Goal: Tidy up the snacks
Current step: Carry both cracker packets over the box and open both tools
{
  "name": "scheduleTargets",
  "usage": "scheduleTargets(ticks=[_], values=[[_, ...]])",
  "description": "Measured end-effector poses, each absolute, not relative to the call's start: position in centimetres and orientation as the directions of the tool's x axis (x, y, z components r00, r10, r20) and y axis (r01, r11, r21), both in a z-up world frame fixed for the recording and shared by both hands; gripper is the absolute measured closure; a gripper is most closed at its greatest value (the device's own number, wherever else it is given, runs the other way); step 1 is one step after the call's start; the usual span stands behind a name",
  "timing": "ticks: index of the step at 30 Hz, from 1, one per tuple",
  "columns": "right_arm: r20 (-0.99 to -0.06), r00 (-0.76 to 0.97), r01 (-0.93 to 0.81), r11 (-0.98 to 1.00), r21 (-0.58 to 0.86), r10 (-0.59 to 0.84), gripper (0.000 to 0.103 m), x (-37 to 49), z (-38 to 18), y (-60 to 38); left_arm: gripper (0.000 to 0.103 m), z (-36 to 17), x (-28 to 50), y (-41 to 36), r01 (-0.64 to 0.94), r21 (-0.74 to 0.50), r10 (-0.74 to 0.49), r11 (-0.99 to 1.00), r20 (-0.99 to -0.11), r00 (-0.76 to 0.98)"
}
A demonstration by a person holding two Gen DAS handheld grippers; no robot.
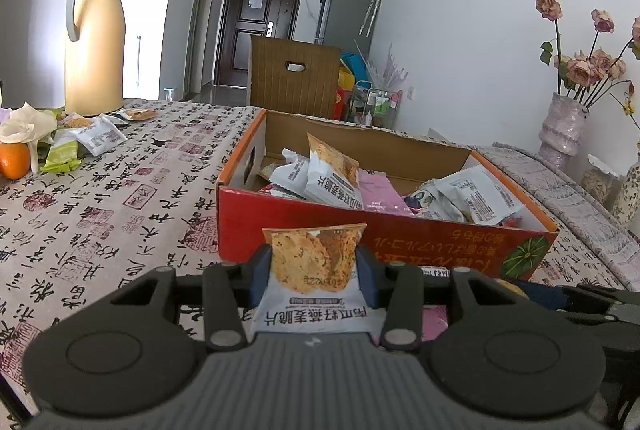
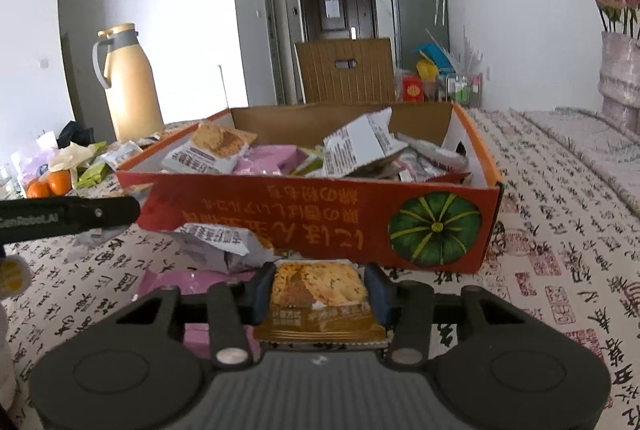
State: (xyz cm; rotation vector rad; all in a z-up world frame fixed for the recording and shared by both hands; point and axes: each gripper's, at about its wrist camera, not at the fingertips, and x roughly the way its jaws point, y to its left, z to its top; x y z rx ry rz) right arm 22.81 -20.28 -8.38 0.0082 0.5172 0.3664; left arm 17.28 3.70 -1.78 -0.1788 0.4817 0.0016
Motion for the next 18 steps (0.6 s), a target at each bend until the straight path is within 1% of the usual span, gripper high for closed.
scheduleTargets(ticks=[9, 18], values=[[-0.415, 0.848, -0.335, 0.940, 0.061, 0.329, 0.057, 21.1, -7.7, -20.4, 0.058, -1.6, 17.1, 3.5, -0.051, -0.158, -0.027, 0.986, -0.457, 0.889], [-0.361, 0.868, -0.343, 0.938, 0.056, 0.340, 0.057, 19.5, -5.8, -20.7, 0.058, 0.3, 15.9, 2.9, -0.039, -0.153, -0.030, 0.987, -0.422, 0.906]])
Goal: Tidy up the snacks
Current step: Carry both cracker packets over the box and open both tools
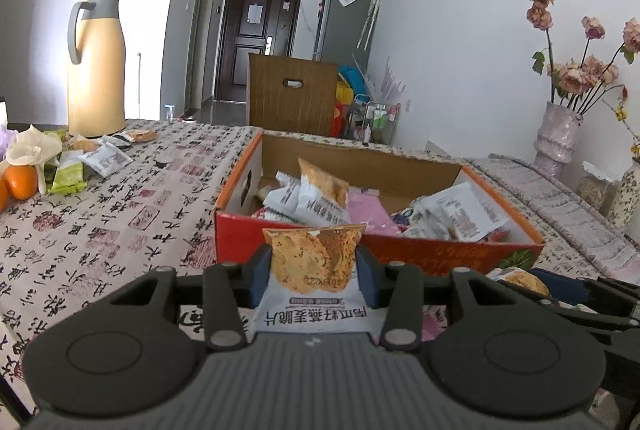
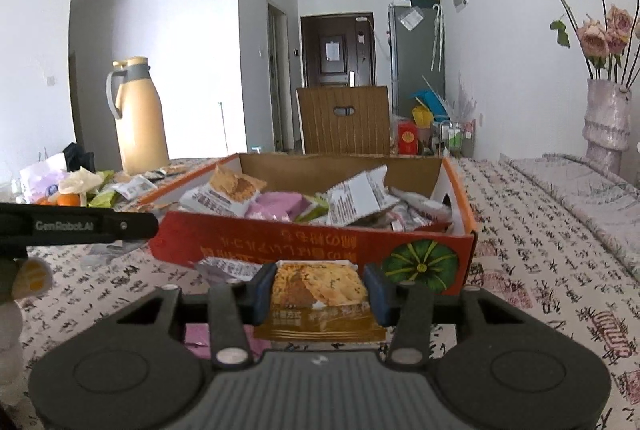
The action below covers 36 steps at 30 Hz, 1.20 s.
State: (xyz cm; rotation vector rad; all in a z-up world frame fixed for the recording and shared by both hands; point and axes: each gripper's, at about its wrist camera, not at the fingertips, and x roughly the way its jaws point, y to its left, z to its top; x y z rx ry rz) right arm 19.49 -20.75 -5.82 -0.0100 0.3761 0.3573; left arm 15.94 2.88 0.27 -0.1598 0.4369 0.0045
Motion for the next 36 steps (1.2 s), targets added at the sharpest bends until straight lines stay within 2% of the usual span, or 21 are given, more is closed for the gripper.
scheduleTargets(ticks=[9, 21, 36], values=[[-0.289, 0.896, -0.337, 0.940, 0.050, 0.336, 0.057, 19.5, -3.2, -20.8, 0.058, 3.4, 15.9, 1.6, -0.014, -0.148, -0.044, 0.989, -0.378, 0.925], [-0.217, 0.925, -0.312, 0.949, 0.037, 0.313, 0.057, 22.4, 0.2, -20.9, 0.058, 5.9, 19.2, 0.2, -0.014, -0.123, -0.033, 0.992, -0.373, 0.927], [-0.214, 0.936, -0.284, 0.959, 0.007, 0.279, 0.057, 28.7, 1.6, -19.6, 0.058, 7.6, 25.5, -0.6, -0.050, -0.105, 0.010, 0.993, -0.351, 0.936]])
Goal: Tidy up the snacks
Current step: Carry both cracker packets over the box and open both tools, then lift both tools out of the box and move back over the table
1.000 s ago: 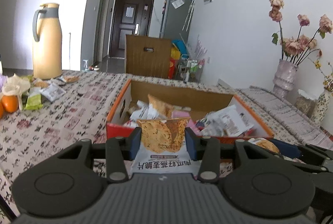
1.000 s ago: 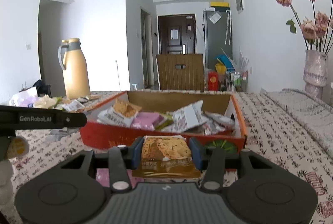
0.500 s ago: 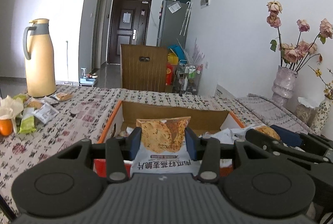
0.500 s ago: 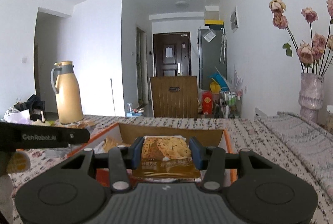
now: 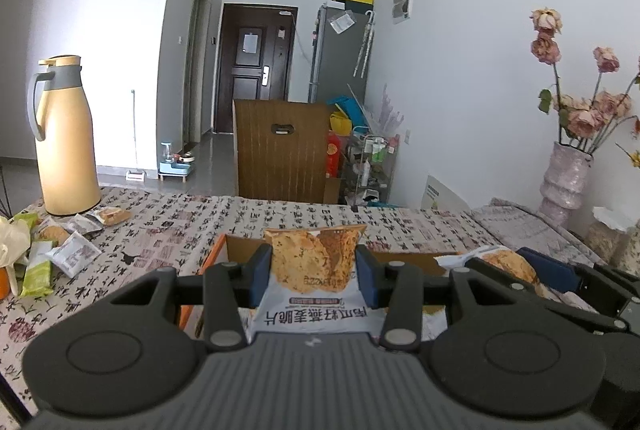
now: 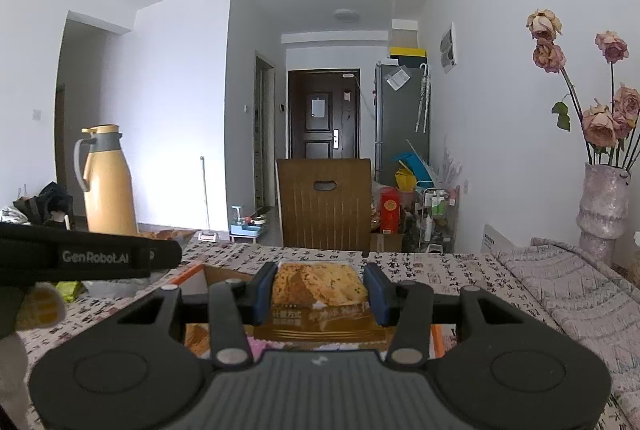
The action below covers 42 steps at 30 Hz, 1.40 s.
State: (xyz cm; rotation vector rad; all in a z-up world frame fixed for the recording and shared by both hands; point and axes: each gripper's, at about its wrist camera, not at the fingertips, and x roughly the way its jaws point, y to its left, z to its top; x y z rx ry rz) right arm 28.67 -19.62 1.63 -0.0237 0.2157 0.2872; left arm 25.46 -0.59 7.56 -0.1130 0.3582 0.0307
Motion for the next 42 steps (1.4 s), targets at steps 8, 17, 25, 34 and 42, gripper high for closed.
scheduleTargets(ticks=[8, 17, 25, 34, 42], values=[[-0.243, 0.932, -0.270, 0.962, 0.035, 0.270, 0.057, 32.2, 0.5, -19.4, 0.058, 5.8, 28.2, -0.2, -0.092, -0.112, 0.049, 0.989, -0.337, 0.940], [-0.266, 0.922, -0.272, 0.960, 0.072, 0.281, 0.057, 33.6, -1.7, -20.0, 0.058, 3.8, 29.3, 1.3, -0.112, -0.123, 0.061, 0.986, -0.362, 0.930], [-0.293, 0.909, -0.283, 0.955, 0.089, 0.297, 0.057, 34.0, -2.7, -20.2, 0.058, 3.3, 29.2, 1.4, -0.116, -0.121, 0.063, 0.986, -0.375, 0.925], [-0.298, 0.905, -0.281, 0.952, 0.121, 0.304, 0.039, 33.9, -3.0, -20.8, 0.027, 3.4, 28.8, 1.6, -0.115, -0.133, 0.060, 0.984, -0.362, 0.930], [-0.284, 0.913, -0.259, 0.954, 0.153, 0.293, 0.000, 33.9, -2.9, -21.4, 0.000, 3.9, 28.2, 1.8, -0.166, -0.141, 0.109, 0.976, -0.344, 0.933]])
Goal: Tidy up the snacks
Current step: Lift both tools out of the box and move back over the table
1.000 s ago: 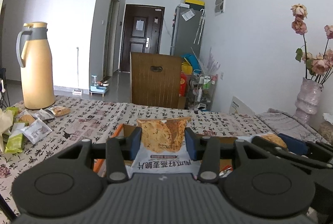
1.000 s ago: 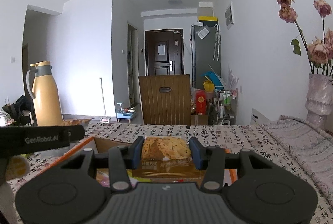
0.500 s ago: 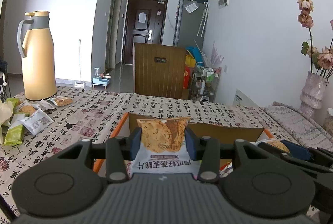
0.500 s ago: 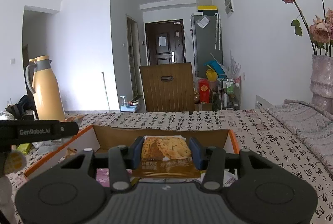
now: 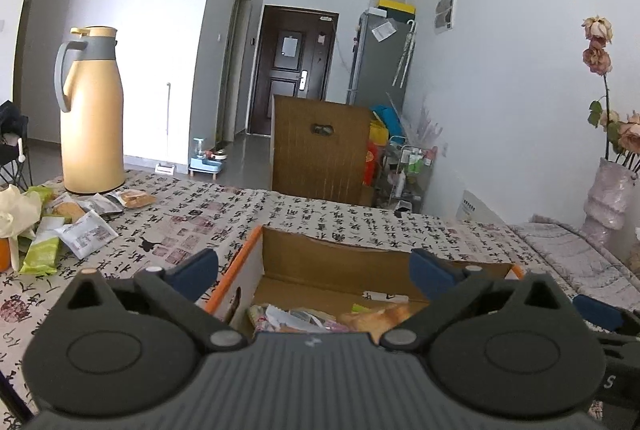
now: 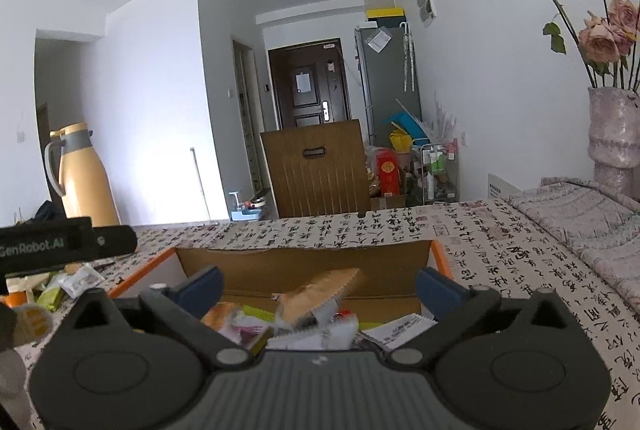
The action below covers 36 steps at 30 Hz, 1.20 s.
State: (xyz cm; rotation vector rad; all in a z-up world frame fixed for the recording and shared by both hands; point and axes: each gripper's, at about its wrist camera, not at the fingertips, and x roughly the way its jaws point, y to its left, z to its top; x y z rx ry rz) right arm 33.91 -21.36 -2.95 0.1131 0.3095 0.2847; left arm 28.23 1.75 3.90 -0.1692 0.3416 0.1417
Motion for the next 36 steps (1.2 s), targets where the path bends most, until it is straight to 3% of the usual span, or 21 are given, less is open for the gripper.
scheduleTargets(ticks=[20, 36], values=[[-0.290, 0.922, -0.235, 0.966, 0.106, 0.256, 0.000, 32.5, -1.3, -21.2, 0.000, 5.4, 27.8, 1.4, -0.155, -0.142, 0.092, 0.978, -0.371, 0.924], [-0.320, 0.916, -0.221, 0.971, 0.096, 0.240, 0.000, 26.0, -1.1, -22.9, 0.000, 6.1, 22.0, 0.5, -0.103, -0.089, 0.061, 0.991, -0.388, 0.920]])
